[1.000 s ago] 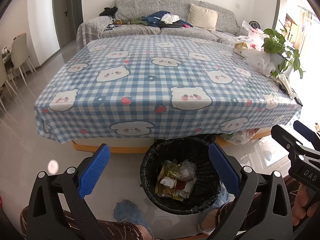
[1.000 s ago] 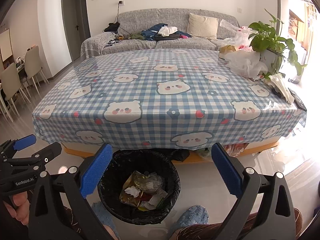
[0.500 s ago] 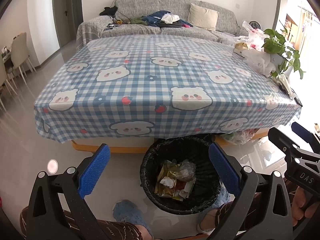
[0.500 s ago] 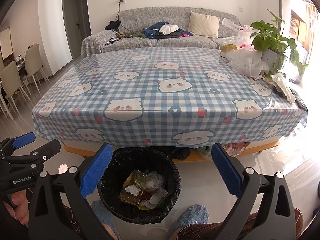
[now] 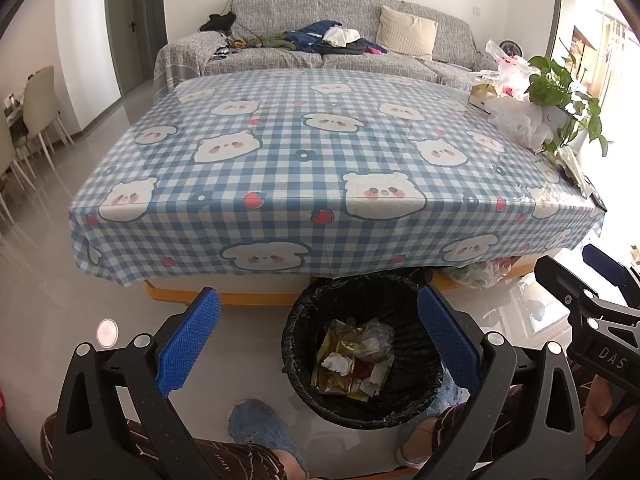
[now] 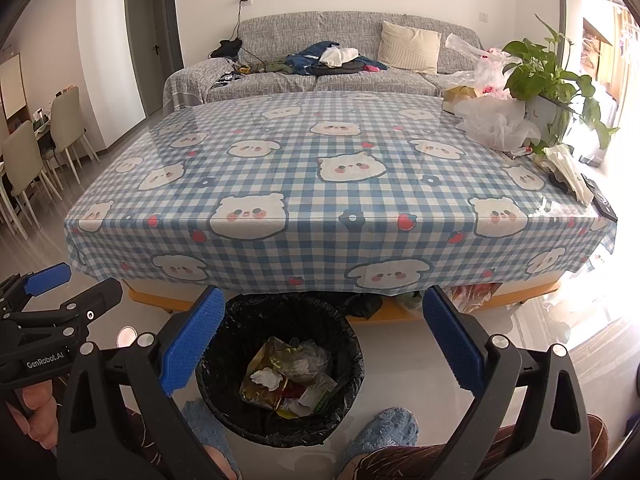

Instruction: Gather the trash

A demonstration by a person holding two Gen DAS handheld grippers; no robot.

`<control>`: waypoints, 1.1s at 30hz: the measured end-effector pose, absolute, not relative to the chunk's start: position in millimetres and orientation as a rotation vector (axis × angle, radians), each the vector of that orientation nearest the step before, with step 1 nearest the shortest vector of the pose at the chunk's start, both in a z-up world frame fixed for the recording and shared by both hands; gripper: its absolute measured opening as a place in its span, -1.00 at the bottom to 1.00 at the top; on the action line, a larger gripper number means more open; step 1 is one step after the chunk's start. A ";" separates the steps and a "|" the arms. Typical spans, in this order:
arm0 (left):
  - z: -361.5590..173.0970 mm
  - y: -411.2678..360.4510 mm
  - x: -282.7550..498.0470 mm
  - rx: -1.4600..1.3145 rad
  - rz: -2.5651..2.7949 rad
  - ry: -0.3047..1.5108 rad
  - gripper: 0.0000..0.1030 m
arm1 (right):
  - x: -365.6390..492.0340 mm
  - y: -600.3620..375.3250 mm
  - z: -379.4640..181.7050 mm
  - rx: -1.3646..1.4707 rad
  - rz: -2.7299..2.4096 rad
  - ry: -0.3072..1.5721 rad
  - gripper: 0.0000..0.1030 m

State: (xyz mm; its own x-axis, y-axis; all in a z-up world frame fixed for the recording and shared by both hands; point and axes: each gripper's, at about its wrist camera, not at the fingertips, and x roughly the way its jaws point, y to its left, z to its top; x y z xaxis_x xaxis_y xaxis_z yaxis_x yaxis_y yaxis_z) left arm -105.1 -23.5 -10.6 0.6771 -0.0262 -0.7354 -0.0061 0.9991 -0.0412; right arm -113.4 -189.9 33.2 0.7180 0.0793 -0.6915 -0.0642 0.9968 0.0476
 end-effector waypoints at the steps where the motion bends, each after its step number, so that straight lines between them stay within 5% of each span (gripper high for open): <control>1: -10.7 -23.1 -105.3 -0.041 -0.012 0.827 0.88 | -112.9 -190.4 33.2 0.020 0.079 0.766 0.85; 33: -10.5 -26.4 -104.4 -0.041 -0.004 0.834 0.88 | -113.2 -189.2 33.0 0.020 0.079 0.766 0.85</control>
